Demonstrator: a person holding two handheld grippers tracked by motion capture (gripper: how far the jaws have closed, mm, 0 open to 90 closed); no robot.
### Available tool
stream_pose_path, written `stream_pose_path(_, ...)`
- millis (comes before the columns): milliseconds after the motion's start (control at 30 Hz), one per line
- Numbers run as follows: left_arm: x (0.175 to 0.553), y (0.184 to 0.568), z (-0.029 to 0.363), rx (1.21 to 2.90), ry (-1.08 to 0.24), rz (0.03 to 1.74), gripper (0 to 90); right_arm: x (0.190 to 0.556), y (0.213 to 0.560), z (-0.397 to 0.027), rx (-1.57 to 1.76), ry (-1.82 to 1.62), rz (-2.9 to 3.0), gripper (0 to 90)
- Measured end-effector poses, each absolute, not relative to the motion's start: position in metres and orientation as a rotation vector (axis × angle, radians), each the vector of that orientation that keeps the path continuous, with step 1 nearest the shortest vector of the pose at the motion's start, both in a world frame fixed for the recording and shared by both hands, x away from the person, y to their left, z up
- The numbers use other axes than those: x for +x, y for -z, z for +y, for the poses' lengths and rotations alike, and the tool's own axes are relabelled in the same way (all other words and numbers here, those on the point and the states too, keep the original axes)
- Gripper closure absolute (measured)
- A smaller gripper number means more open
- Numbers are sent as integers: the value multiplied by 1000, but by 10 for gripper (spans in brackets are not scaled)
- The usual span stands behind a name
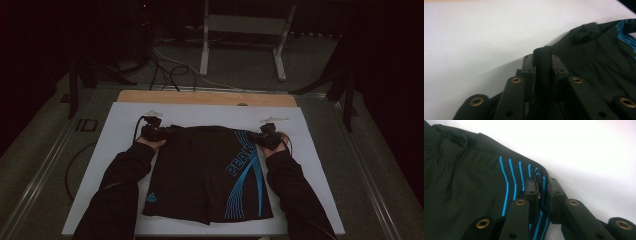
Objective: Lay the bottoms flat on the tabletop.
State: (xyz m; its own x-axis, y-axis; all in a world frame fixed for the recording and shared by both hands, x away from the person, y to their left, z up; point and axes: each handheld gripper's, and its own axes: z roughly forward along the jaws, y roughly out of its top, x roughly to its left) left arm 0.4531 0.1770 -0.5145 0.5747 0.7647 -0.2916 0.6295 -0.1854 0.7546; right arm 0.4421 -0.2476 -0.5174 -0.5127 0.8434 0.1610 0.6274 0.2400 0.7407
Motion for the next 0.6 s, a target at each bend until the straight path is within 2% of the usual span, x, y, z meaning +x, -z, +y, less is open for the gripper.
stream_pose_path(267, 452, 505, 181, 1858, -272, 1114, 795, 451, 505, -244, 1369, -1172, 2191, 818)
stream_pose_path(600, 464, 497, 174, 1891, -384, 1121, 792, 471, 497, -235, 1386, -1133, 2156, 818)
